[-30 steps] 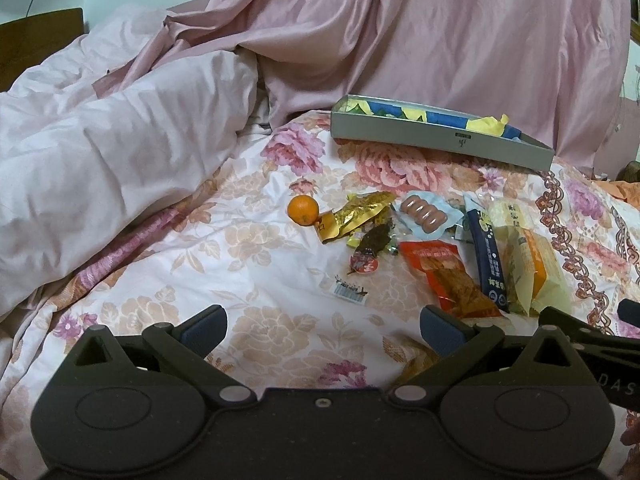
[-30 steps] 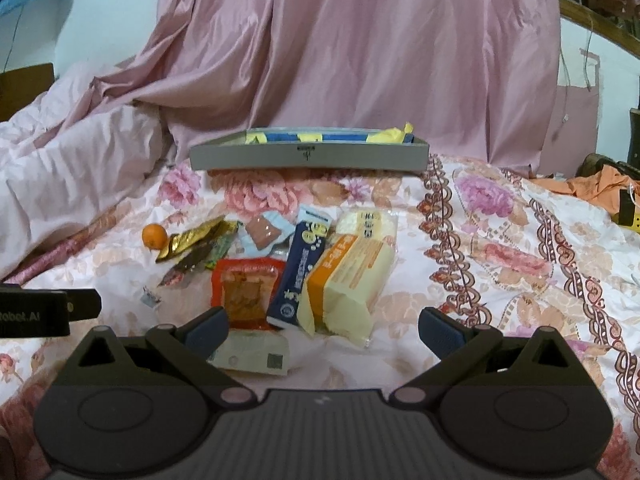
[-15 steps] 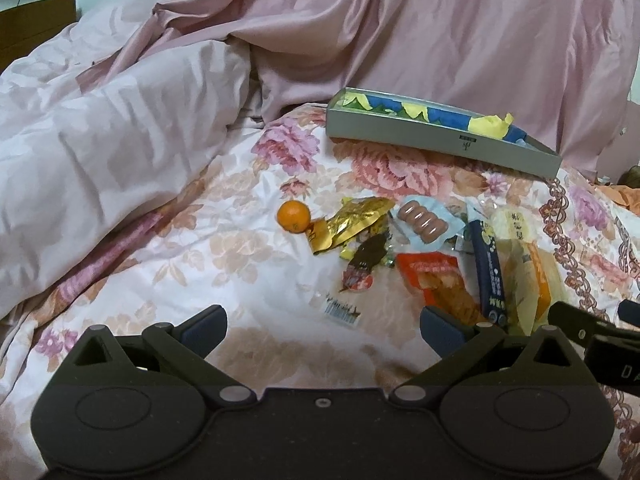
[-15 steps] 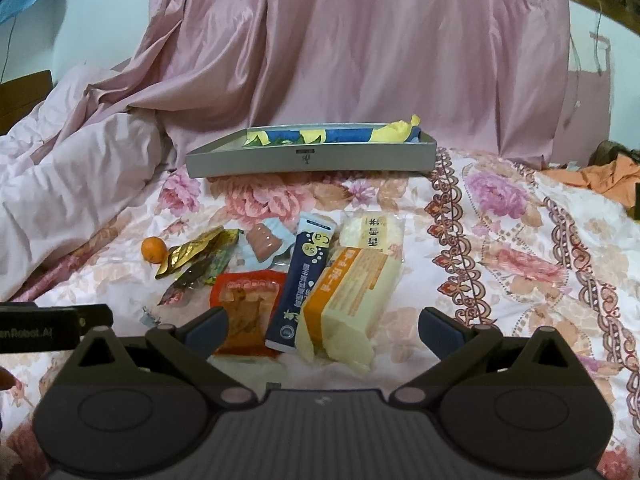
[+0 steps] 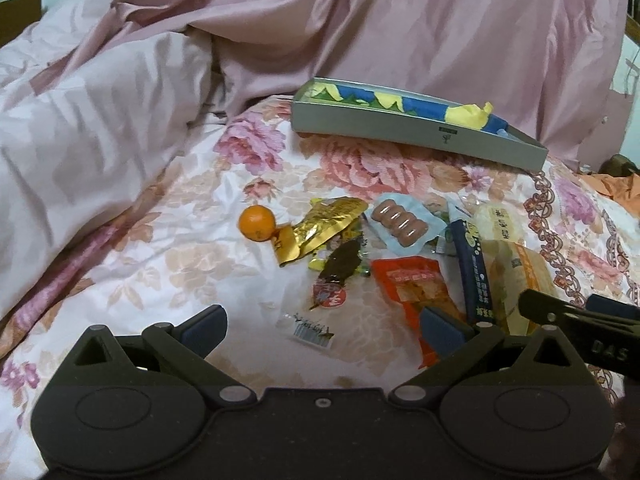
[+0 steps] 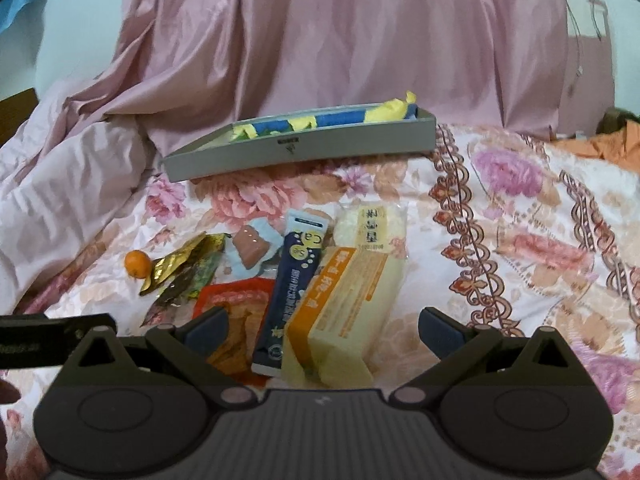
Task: Organize snacks
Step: 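Grasp the red spicy-strip bag with the left tool while the right grasps the bread pack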
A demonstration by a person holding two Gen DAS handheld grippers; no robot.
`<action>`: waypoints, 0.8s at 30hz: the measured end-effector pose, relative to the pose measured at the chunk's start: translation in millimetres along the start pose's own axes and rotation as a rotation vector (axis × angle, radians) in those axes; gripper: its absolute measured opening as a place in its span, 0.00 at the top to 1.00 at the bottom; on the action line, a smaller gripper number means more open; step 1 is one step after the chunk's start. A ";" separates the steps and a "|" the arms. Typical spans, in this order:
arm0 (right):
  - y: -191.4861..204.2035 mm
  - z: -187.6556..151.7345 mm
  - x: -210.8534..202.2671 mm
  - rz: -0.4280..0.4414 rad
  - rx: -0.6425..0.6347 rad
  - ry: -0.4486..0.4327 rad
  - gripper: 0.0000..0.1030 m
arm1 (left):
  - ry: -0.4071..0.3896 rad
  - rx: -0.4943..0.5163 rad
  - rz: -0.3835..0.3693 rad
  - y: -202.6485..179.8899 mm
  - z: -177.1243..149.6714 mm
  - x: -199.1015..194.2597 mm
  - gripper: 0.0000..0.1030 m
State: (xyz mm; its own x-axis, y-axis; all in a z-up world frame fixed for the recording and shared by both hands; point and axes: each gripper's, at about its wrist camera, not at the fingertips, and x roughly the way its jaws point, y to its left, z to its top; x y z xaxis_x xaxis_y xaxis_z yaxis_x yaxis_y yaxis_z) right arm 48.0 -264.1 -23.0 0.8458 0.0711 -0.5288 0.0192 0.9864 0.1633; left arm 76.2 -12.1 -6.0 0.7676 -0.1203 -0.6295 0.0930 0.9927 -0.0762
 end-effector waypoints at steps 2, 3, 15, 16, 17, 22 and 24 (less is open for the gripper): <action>-1.1 -0.6 7.4 -0.001 -0.004 -0.007 0.00 | 0.005 -0.007 -0.019 2.4 0.3 4.4 0.01; -1.2 -0.3 10.9 0.001 -0.004 -0.006 0.00 | 0.009 -0.011 -0.028 3.4 0.5 6.9 0.01; -4.4 1.4 49.9 0.012 -0.010 0.052 0.00 | 0.048 0.001 -0.127 -6.0 3.0 32.1 0.01; -5.6 0.9 50.2 0.009 -0.011 0.055 0.02 | 0.052 0.003 -0.143 -8.1 3.4 34.5 0.01; -7.9 1.0 50.5 0.011 -0.010 0.059 0.06 | 0.057 0.003 -0.158 -9.5 3.4 36.3 0.01; -20.8 6.7 52.7 0.037 0.001 0.111 0.28 | 0.103 0.013 -0.235 -18.8 5.0 50.6 0.01; -24.8 12.5 51.3 0.069 -0.003 0.126 0.31 | 0.122 0.040 -0.253 -25.6 6.1 56.6 0.01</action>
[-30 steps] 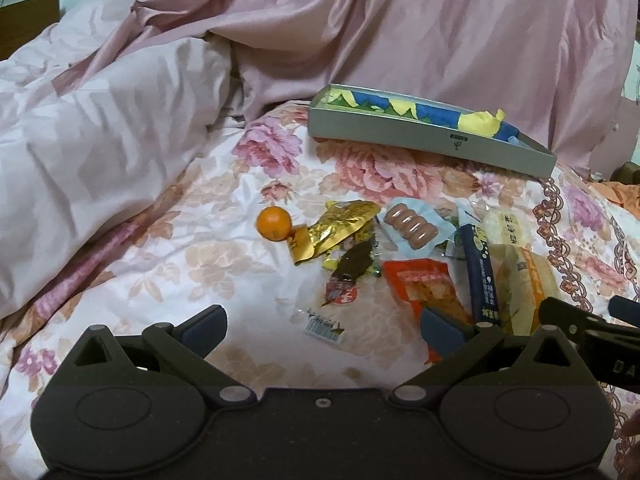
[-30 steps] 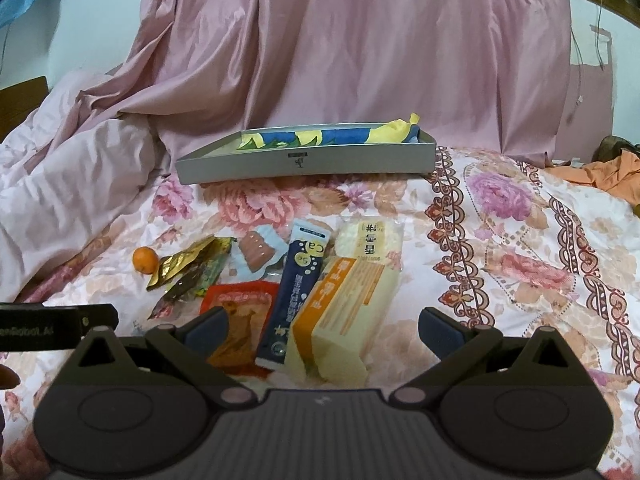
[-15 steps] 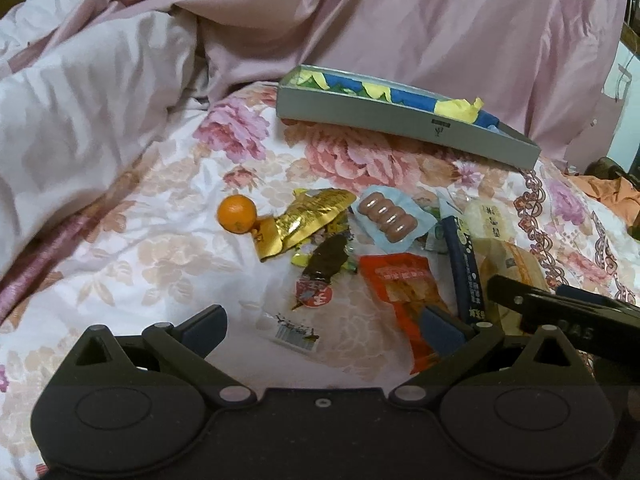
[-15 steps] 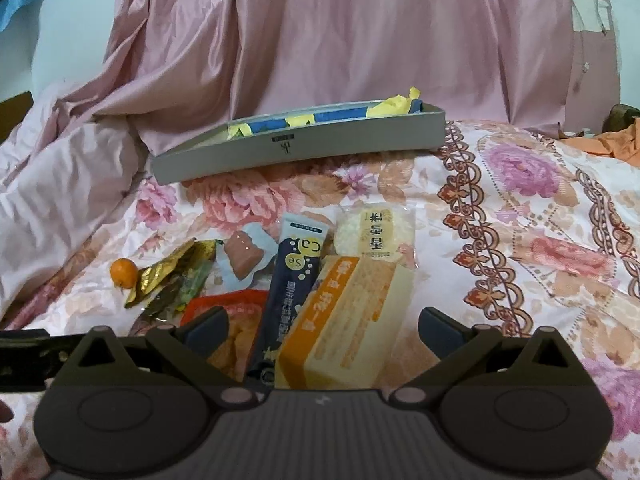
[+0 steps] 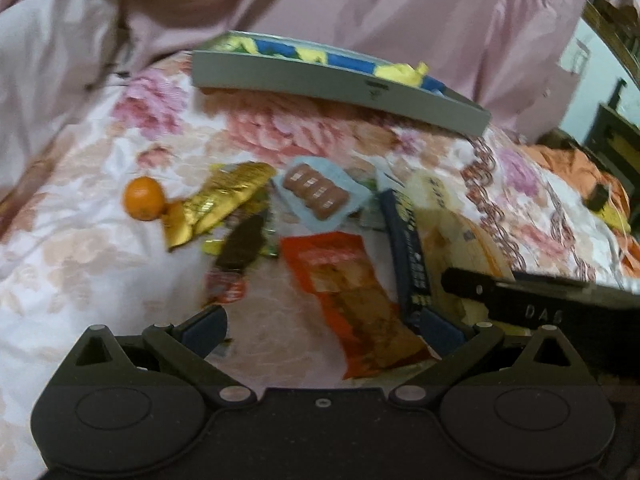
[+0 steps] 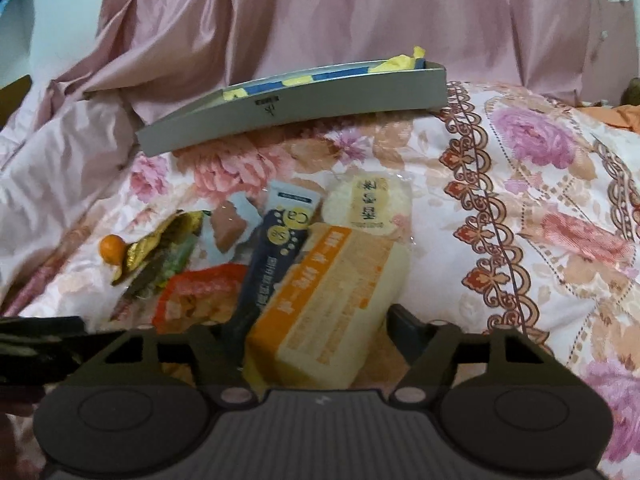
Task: Organize snacks
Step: 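Grasp the red spicy-strip bag with the left tool while the right grasps the bread pack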
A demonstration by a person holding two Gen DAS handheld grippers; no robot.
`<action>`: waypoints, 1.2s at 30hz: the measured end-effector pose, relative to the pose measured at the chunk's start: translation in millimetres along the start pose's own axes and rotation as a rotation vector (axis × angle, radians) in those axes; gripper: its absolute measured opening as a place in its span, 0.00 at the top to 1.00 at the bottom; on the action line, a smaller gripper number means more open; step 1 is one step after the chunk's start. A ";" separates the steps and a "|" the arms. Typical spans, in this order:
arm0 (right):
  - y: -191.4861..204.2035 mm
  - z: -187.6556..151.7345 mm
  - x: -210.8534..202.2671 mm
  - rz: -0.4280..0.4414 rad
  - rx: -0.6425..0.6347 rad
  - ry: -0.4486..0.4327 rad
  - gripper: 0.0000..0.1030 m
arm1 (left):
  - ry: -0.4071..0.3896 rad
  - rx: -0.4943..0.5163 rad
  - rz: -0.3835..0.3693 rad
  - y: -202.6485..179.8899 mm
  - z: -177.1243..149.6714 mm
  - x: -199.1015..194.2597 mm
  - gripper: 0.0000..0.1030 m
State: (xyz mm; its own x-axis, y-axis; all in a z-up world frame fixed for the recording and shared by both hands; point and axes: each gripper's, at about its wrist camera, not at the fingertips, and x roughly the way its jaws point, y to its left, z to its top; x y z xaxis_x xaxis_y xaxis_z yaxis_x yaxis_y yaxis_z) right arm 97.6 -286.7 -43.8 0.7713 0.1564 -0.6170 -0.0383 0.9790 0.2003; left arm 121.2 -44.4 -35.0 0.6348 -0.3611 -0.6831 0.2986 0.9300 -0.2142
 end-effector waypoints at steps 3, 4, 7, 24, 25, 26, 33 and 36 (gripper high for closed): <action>-5.1 5.8 -1.1 0.034 -0.016 0.022 0.34 | 0.034 0.030 -0.025 -8.0 2.8 11.7 0.03; -6.8 7.0 -1.3 0.042 -0.013 0.029 0.34 | 0.048 0.033 -0.034 -10.1 4.0 16.3 0.05; -9.9 10.8 -0.4 0.063 -0.021 0.045 0.34 | 0.091 0.018 -0.062 -13.4 6.7 31.2 0.11; -14.3 13.8 3.4 0.084 -0.021 0.053 0.34 | 0.153 -0.079 -0.081 4.3 12.4 39.7 0.52; -13.7 13.4 3.2 0.084 -0.026 0.053 0.34 | 0.153 -0.078 -0.079 6.2 12.1 37.6 0.52; -12.7 13.0 2.9 0.084 -0.030 0.054 0.34 | 0.153 -0.080 -0.077 8.6 12.1 35.5 0.53; -1.8 10.2 1.6 0.109 -0.081 0.058 0.34 | 0.168 -0.083 -0.038 16.4 10.5 28.9 0.38; 3.0 8.0 1.8 0.106 -0.104 0.055 0.31 | 0.181 -0.035 -0.024 7.3 9.6 33.0 0.30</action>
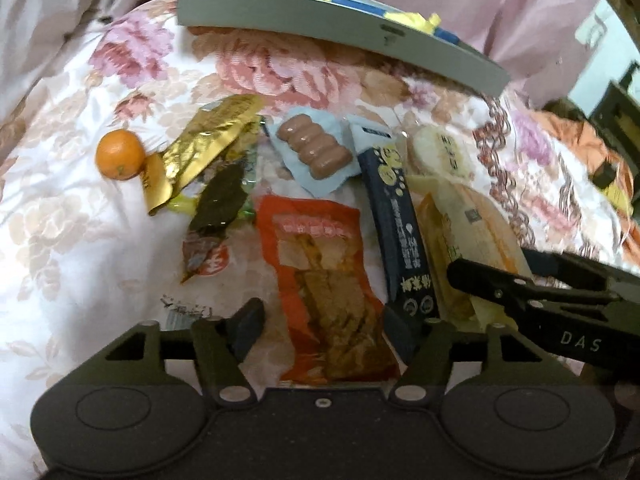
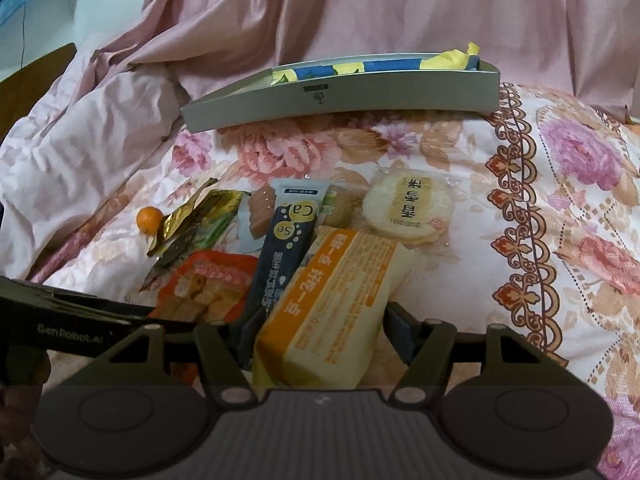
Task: Organize snacks
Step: 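Grasp the red spicy-strip bag with the left tool while the right grasps the bread pack, then carry both packs into the grey box and lower them inside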
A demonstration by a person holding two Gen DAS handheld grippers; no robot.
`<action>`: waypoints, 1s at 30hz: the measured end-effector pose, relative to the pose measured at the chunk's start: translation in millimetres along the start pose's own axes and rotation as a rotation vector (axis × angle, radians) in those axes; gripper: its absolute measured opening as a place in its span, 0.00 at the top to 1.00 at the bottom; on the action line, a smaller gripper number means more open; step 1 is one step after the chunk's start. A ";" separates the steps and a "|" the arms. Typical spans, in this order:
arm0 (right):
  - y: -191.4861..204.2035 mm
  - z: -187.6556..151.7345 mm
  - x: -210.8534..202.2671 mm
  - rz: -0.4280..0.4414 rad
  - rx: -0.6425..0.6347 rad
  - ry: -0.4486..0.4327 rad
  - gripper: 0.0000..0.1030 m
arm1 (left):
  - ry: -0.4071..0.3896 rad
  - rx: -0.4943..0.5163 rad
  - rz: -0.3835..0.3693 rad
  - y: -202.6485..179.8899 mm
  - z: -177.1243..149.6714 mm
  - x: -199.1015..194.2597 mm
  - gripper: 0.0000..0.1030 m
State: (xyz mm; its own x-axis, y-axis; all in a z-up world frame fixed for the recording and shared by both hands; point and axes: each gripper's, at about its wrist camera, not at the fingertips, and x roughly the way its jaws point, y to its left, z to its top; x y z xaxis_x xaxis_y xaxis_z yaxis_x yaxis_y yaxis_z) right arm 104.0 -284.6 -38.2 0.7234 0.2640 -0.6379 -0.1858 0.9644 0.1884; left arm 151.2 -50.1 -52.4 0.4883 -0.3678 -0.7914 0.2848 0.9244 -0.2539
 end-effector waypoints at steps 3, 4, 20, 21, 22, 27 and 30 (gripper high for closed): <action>1.5 -1.2 0.9 -0.009 -0.011 0.003 0.31 | 0.015 0.057 0.025 -9.5 -0.1 5.3 0.23; 1.1 -1.4 1.3 -0.010 -0.011 0.003 0.31 | 0.021 0.079 0.040 -12.1 0.2 7.0 0.23; 4.5 -6.7 14.1 -0.029 -0.016 0.054 0.36 | 0.016 0.135 0.048 -14.6 -7.4 -1.9 0.45; 5.5 -7.5 13.5 -0.036 -0.019 0.049 0.36 | 0.011 0.129 0.043 -13.5 -8.9 -3.8 0.45; 7.1 -8.4 12.9 -0.046 -0.024 0.043 0.37 | 0.005 0.120 0.038 -12.2 -10.4 -5.9 0.45; 21.2 -11.5 7.5 -0.109 -0.118 0.003 0.40 | -0.036 0.068 0.022 -7.7 -17.3 -17.1 0.46; 27.9 -11.8 2.5 -0.145 -0.170 -0.034 0.43 | -0.068 0.051 0.015 -7.6 -21.2 -24.6 0.46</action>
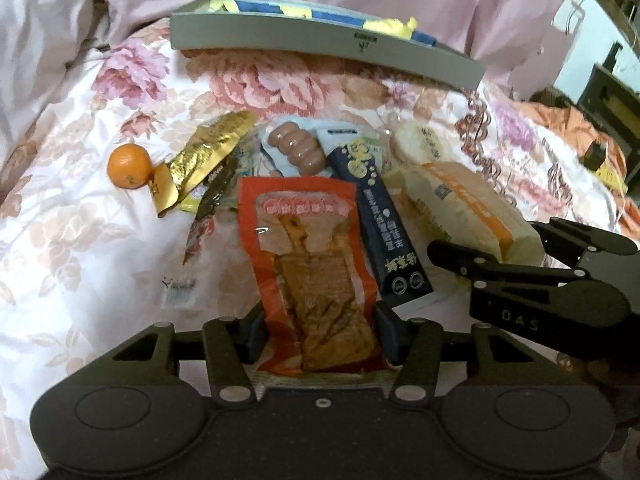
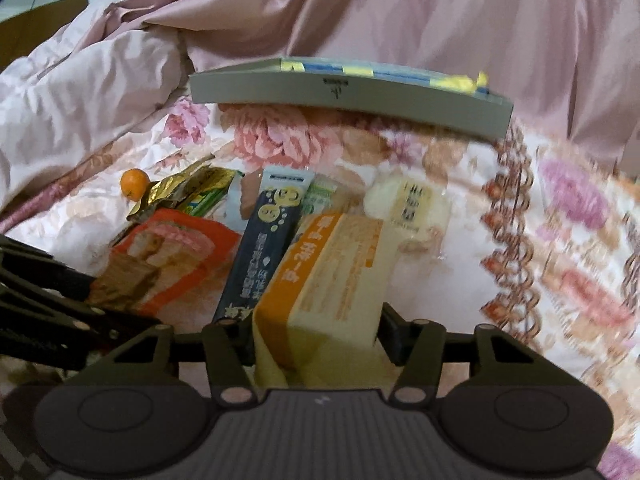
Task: Organize snacks
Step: 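Carry both packs into the grey box and lower them inside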
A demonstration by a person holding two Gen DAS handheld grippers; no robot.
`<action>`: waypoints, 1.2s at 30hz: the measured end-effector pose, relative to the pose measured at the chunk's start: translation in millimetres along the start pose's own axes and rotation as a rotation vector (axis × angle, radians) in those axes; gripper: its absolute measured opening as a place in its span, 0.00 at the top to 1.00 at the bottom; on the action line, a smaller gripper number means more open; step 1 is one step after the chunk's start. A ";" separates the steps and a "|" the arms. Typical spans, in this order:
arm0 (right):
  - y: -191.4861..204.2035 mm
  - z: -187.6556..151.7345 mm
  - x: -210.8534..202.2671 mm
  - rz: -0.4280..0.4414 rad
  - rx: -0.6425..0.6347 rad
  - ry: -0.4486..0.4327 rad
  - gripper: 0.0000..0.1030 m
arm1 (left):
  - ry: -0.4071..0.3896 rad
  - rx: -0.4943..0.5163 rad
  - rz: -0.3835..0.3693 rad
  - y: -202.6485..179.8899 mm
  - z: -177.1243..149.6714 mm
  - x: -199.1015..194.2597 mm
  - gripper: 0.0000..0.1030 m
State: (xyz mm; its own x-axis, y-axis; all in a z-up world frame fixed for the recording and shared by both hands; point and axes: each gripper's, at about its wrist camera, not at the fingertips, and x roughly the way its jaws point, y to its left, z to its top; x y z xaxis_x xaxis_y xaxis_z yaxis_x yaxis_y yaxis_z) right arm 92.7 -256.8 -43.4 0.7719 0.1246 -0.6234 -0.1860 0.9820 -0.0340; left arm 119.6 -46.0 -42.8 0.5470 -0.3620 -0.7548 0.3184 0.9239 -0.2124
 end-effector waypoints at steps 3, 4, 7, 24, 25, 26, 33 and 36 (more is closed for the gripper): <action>3.4 0.4 -4.7 -0.016 -0.035 -0.023 0.44 | -0.032 -0.010 -0.008 -0.9 -2.2 -6.3 0.47; 4.4 0.2 -5.7 -0.017 -0.042 -0.029 0.44 | -0.041 -0.016 -0.010 -1.3 -2.5 -8.0 0.47; 7.0 -0.4 -7.3 -0.025 -0.059 -0.038 0.44 | -0.076 -0.032 -0.004 -2.5 -1.5 -13.3 0.47; -1.4 11.9 -29.0 -0.053 -0.046 -0.276 0.45 | -0.242 -0.111 -0.011 -3.8 51.2 -25.9 0.47; -4.5 15.2 -28.9 -0.052 -0.030 -0.286 0.45 | -0.252 -0.115 -0.012 -4.0 57.0 -25.4 0.47; -8.4 19.3 -28.6 -0.050 -0.012 -0.296 0.45 | -0.264 -0.119 -0.012 -4.3 63.5 -25.0 0.47; -37.5 55.1 -20.4 -0.077 0.031 -0.391 0.45 | -0.350 -0.131 -0.002 -6.8 120.3 -17.6 0.47; -52.0 73.3 -9.9 -0.093 0.042 -0.423 0.45 | -0.381 -0.134 -0.006 -8.1 145.0 -9.9 0.47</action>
State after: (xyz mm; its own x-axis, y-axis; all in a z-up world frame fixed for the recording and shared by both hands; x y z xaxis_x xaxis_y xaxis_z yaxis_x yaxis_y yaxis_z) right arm 139.3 -298.7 21.9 0.9669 0.0739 -0.2443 -0.0857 0.9956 -0.0381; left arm 223.9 -67.9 56.4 0.8014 -0.3642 -0.4745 0.2324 0.9205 -0.3141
